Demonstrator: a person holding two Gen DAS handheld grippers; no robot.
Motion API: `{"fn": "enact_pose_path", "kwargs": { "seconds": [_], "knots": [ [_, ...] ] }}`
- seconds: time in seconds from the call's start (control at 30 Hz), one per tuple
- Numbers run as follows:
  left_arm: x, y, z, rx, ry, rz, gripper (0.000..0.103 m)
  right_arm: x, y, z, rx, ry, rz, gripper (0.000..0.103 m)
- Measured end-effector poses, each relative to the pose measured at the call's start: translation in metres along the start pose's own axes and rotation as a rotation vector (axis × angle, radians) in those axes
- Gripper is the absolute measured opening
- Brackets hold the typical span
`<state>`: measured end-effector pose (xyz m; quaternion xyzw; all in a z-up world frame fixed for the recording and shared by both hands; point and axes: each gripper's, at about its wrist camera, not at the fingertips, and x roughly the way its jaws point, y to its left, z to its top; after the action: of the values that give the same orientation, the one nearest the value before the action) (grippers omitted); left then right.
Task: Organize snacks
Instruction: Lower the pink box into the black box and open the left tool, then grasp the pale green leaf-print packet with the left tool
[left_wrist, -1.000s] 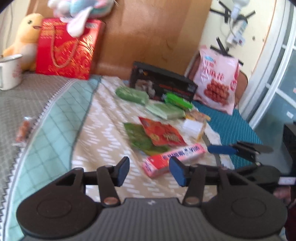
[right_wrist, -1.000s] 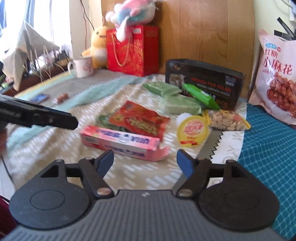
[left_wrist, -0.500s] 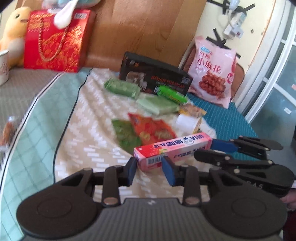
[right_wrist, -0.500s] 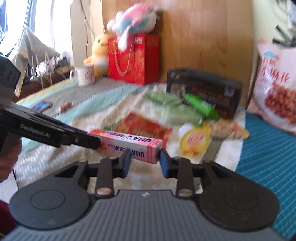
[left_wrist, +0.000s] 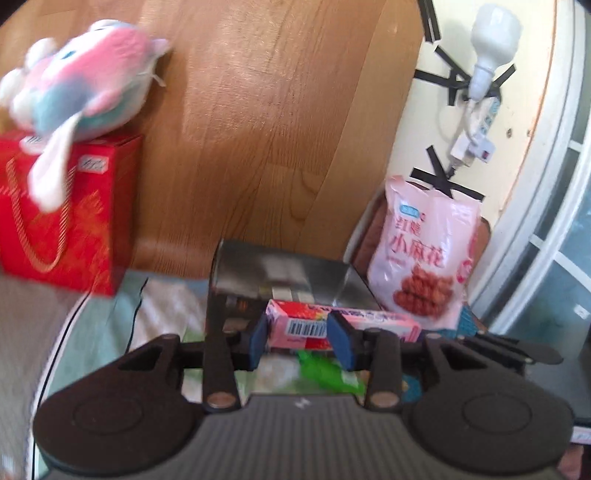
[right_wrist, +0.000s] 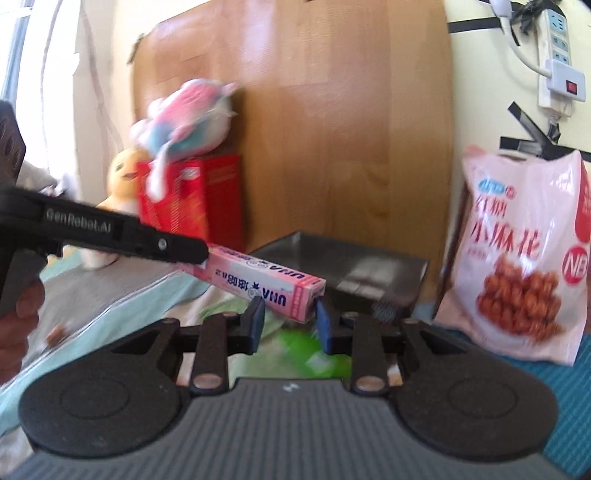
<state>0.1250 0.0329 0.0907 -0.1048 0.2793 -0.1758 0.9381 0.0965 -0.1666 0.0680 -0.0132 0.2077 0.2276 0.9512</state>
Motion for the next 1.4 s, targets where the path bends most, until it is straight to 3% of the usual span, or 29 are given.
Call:
{"fn": "enact_pose_path", "kwargs": {
  "seconds": [0.2, 0.37, 0.43, 0.57, 0.63, 0.7, 0.9, 1.1, 1.2, 1.23, 1.33, 1.37, 1.4],
  "knots": [
    [0.064, 0.008, 0.023, -0.036, 0.028, 0.012, 0.035, 0.049, -0.029, 0.021, 0.006, 0.001, -0.069, 0.033],
    [0.106, 0.019, 0.026, -0.089, 0.071, 0.026, 0.036, 0.083, -0.039, 0.016, -0.028, 0.043, -0.115, 0.038],
    [0.112, 0.021, 0.024, -0.098, 0.087, 0.031, 0.040, 0.088, -0.041, 0.013, -0.035, 0.052, -0.125, 0.050],
    [0.093, 0.029, 0.020, -0.084, 0.067, 0.028, 0.046, 0.074, -0.043, 0.008, -0.015, 0.026, -0.125, 0.052],
    [0.075, 0.038, 0.015, -0.097, 0.063, 0.032, 0.046, 0.060, -0.044, 0.005, 0.027, 0.018, -0.100, 0.051],
    [0.056, 0.048, 0.006, -0.116, 0.077, 0.013, 0.046, 0.043, -0.043, -0.001, 0.076, 0.028, -0.016, 0.051],
    [0.031, 0.066, -0.038, -0.216, 0.170, -0.056, 0.044, 0.015, -0.015, -0.038, 0.136, 0.137, 0.204, 0.045],
    [0.052, 0.065, -0.061, -0.313, 0.277, -0.087, 0.044, 0.039, 0.000, -0.051, 0.036, 0.241, 0.071, 0.046],
    [0.067, 0.064, -0.065, -0.339, 0.312, -0.103, 0.044, 0.056, -0.007, -0.051, 0.018, 0.281, 0.054, 0.050],
    [0.073, 0.065, -0.067, -0.360, 0.320, -0.106, 0.043, 0.062, -0.010, -0.052, 0.027, 0.294, 0.077, 0.056],
    [0.081, 0.065, -0.068, -0.388, 0.304, -0.117, 0.037, 0.073, -0.013, -0.052, 0.069, 0.335, 0.167, 0.057],
    [0.084, 0.064, -0.067, -0.392, 0.311, -0.121, 0.029, 0.077, -0.013, -0.053, 0.089, 0.355, 0.182, 0.055],
    [0.086, 0.063, -0.068, -0.397, 0.319, -0.128, 0.028, 0.077, -0.008, -0.053, 0.090, 0.348, 0.173, 0.047]
  ]
}}
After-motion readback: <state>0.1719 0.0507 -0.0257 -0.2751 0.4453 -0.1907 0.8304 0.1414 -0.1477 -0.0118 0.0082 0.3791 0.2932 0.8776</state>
